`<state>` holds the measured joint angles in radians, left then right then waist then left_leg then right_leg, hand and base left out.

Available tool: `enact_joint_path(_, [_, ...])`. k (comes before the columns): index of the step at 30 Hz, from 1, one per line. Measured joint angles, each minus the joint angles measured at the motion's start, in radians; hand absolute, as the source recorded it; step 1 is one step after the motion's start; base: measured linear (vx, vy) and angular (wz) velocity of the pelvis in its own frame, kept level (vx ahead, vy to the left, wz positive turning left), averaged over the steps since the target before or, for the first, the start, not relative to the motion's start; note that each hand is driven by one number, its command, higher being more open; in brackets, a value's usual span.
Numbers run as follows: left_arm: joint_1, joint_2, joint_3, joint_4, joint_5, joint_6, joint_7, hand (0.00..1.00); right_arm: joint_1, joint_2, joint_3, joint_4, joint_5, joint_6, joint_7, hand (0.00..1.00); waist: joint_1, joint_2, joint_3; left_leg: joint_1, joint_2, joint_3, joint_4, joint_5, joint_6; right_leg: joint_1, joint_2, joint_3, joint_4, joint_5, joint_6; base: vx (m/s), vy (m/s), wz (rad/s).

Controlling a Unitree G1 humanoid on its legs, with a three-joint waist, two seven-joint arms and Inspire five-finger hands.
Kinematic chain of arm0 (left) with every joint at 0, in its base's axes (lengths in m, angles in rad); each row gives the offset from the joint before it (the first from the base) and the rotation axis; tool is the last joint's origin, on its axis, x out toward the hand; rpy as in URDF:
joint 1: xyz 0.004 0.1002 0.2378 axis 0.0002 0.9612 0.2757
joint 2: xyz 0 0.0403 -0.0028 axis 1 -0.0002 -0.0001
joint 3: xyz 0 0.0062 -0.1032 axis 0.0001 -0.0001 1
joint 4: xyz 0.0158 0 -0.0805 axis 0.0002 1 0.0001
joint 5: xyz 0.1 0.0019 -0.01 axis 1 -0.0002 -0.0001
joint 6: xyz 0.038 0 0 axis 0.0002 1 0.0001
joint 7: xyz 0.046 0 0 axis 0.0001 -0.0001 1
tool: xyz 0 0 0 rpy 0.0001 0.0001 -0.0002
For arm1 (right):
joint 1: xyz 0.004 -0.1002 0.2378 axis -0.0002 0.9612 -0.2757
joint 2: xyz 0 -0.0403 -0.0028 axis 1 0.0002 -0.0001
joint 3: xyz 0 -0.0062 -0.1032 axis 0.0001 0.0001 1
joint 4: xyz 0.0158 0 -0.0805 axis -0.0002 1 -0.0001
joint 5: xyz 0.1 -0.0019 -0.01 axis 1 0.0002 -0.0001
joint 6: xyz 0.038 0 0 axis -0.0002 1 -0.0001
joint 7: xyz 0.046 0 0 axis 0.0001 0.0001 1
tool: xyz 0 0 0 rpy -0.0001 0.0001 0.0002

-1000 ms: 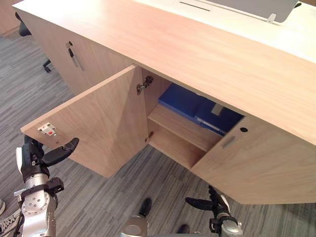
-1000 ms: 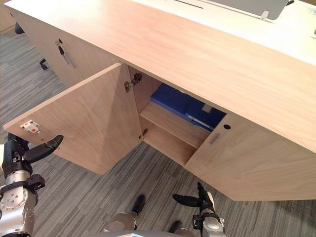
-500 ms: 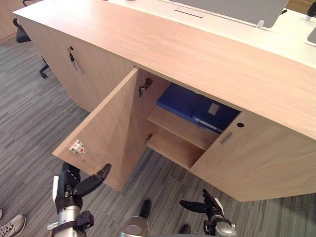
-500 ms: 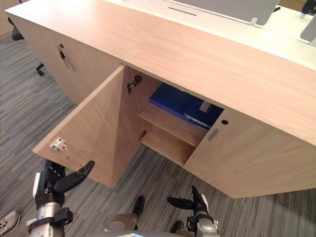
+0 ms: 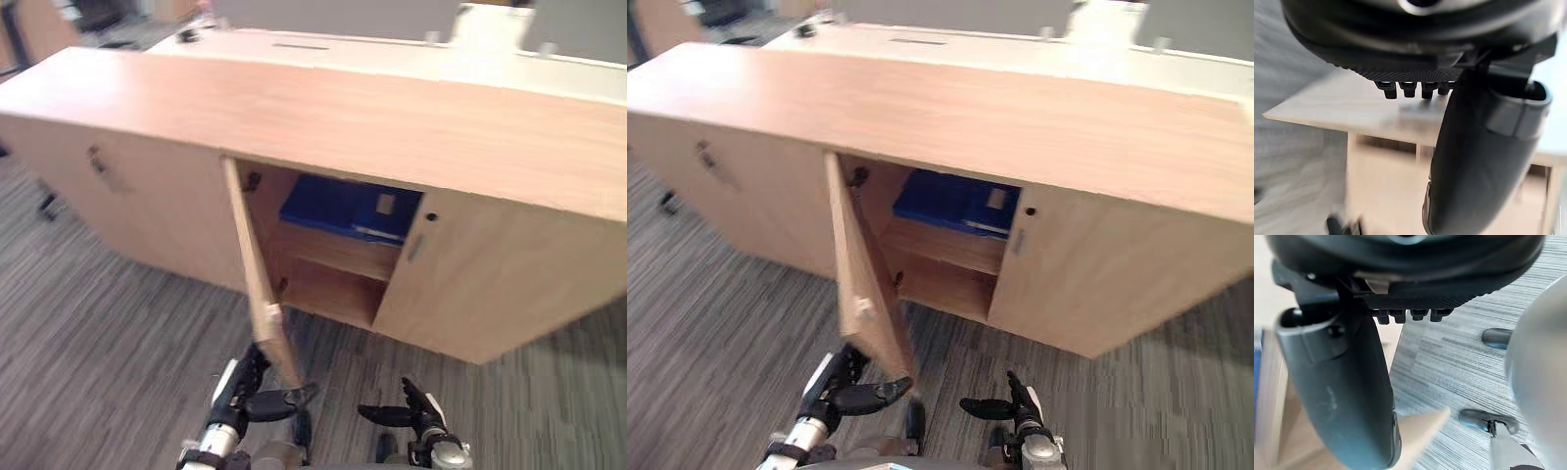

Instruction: Walk over to the cabinet, pick up the folder, carry it to the office cabinet, place the folder inside the office cabinet, then close the office cabinet door

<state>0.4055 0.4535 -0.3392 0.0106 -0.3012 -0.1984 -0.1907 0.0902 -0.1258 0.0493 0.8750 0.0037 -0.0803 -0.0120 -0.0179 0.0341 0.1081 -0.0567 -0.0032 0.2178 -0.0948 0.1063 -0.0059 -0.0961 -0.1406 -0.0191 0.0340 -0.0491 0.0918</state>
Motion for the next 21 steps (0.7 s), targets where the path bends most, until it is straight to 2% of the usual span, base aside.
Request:
enact_joint_path(1, [-0.041,0.039,-0.007,-0.002,-0.015,-0.001,-0.051,1.00,-0.005,-0.009,0.001,0.000,-0.003,0.002,0.009,1.00,-0.026,0.000,-0.007,0.003,0.002,0.046,0.000,-0.005,0.008,-0.016,0.000,0.028,-0.002,0.008,-0.015,-0.02,0.120,-1.17])
enact_joint_path(3, [-0.103,0.075,0.006,-0.002,-0.015,-0.001,-0.078,1.00,0.002,-0.025,0.001,0.002,-0.006,0.002,0.015,1.00,-0.063,-0.005,-0.009,0.023,0.003,0.109,0.000,-0.016,0.016,-0.027,0.000,0.069,-0.016,0.018,-0.029,-0.03,0.096,-1.06])
enact_joint_path(5, [-0.144,0.076,0.028,-0.002,-0.015,-0.001,-0.076,1.00,0.006,-0.045,-0.001,0.003,-0.006,0.010,0.016,1.00,-0.082,-0.006,-0.011,0.035,0.005,0.152,0.000,-0.026,0.010,-0.029,0.001,0.089,-0.036,0.023,-0.035,-0.01,0.059,-0.84])
enact_joint_path(8, [-0.231,0.069,0.038,0.006,-0.011,-0.002,-0.064,1.00,0.042,-0.064,-0.003,0.003,-0.006,0.010,0.016,1.00,-0.105,-0.006,-0.020,0.036,0.010,0.157,0.000,-0.028,0.008,-0.031,0.010,0.101,-0.054,0.025,-0.038,0.02,0.021,-0.32])
enact_joint_path(10, [-0.313,0.009,0.040,0.055,0.073,-0.005,0.010,1.00,0.078,-0.067,-0.005,0.003,-0.006,0.017,0.011,1.00,-0.117,-0.006,-0.034,0.038,0.015,0.157,0.000,-0.028,0.007,-0.032,0.016,0.103,-0.054,0.026,-0.039,0.07,-0.008,-0.01])
enact_joint_path(12, [-0.412,-0.083,0.079,0.155,0.173,-0.004,0.100,1.00,0.082,-0.059,-0.006,0.001,-0.005,0.019,0.005,1.00,-0.134,-0.007,-0.039,0.039,0.019,0.156,0.000,-0.027,0.005,-0.032,0.022,0.105,-0.055,0.027,-0.040,0.07,-0.020,-0.03])
enact_joint_path(15, [-0.481,-0.148,0.106,0.217,0.282,0.018,0.193,1.00,0.079,-0.054,-0.016,0.001,-0.006,0.019,-0.003,1.00,-0.138,-0.007,-0.039,0.039,0.021,0.156,0.000,-0.031,0.001,-0.032,0.025,0.107,-0.058,0.033,-0.043,0.09,-0.023,-0.02])
enact_joint_path(16, [-0.495,-0.182,0.123,0.235,0.314,0.023,0.232,1.00,0.079,-0.043,-0.038,0.001,-0.005,0.019,-0.013,1.00,-0.138,-0.009,-0.039,0.041,0.019,0.157,0.000,-0.036,0.001,-0.032,0.025,0.113,-0.060,0.054,-0.043,0.11,-0.018,-0.01])
enact_joint_path(18, [-0.502,-0.194,0.128,0.237,0.335,0.029,0.268,1.00,0.079,-0.031,-0.056,0.001,-0.005,0.019,-0.023,1.00,-0.138,-0.014,-0.040,0.047,0.016,0.161,0.001,-0.042,-0.001,-0.031,0.024,0.123,-0.061,0.090,-0.036,0.15,-0.025,-0.06])
enact_joint_path(19, [-0.509,-0.195,0.139,0.238,0.353,0.040,0.291,1.00,0.079,-0.022,-0.069,0.001,-0.005,0.020,-0.030,1.00,-0.138,-0.018,-0.041,0.057,0.015,0.167,0.002,-0.050,-0.004,-0.029,0.022,0.125,-0.062,0.137,-0.027,0.10,-0.022,-0.13])
enact_joint_path(21, [-0.514,-0.197,0.160,0.244,0.361,0.043,0.304,1.00,0.078,-0.018,-0.083,0.001,-0.005,0.020,-0.031,1.00,-0.136,-0.015,-0.043,0.065,0.020,0.177,0.006,-0.054,-0.009,-0.019,0.029,0.128,-0.074,0.155,-0.011,0.13,-0.049,-0.19])
